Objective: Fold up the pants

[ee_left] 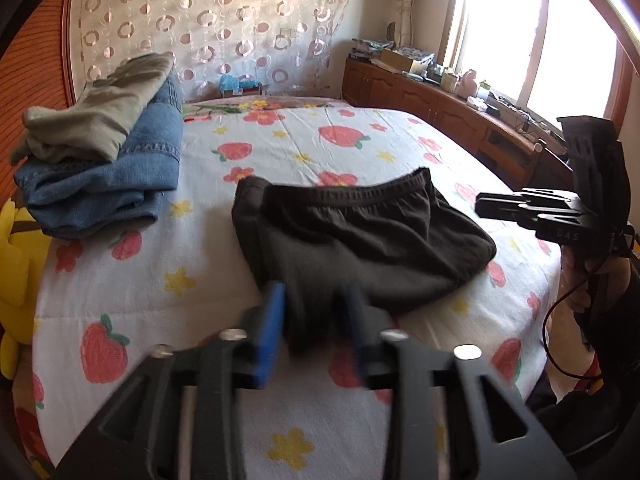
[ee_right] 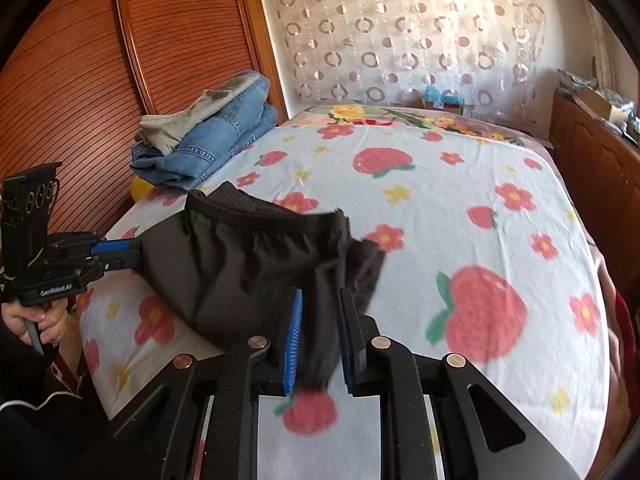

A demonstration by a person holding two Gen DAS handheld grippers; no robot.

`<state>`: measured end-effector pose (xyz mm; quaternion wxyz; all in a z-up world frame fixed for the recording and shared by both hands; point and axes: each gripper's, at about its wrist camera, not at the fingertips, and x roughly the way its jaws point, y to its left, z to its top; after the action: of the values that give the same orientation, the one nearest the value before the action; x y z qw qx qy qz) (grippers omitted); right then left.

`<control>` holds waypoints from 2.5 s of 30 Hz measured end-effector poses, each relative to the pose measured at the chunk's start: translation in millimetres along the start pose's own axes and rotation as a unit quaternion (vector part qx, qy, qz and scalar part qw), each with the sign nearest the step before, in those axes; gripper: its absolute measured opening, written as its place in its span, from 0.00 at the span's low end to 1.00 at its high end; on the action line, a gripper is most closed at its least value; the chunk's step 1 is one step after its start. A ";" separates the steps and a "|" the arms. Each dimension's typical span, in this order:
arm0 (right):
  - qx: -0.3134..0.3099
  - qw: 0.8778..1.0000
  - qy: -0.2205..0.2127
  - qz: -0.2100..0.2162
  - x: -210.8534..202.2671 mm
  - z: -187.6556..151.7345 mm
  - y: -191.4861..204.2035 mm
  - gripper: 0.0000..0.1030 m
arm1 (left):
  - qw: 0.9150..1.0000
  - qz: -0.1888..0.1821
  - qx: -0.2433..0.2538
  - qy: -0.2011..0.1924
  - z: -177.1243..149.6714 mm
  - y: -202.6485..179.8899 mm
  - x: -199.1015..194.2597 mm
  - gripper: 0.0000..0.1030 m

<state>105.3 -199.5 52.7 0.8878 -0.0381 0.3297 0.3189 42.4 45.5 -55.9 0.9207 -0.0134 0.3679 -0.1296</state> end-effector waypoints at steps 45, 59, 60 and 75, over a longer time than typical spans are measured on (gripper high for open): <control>0.008 1.000 0.011 -0.017 81.4 45.9 -13.0 0.07 | 0.999 0.027 0.032 -0.008 54.8 8.7 53.7 0.44; 0.004 1.000 0.008 -0.020 78.2 44.4 -11.9 0.07 | 0.999 0.034 0.033 0.006 51.2 5.8 56.8 0.78; 0.004 1.000 0.007 -0.019 76.7 44.2 -12.7 0.07 | 0.999 0.034 0.033 0.006 51.2 5.8 56.9 0.78; 0.014 0.999 -0.004 -0.037 38.0 23.3 -13.3 0.51 | 1.000 0.029 -0.001 0.012 51.9 19.0 57.9 0.78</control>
<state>148.2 -183.0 45.9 0.9007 -0.0362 0.3291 0.2812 122.4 45.8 -59.4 0.9196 -0.0023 0.3794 -0.1024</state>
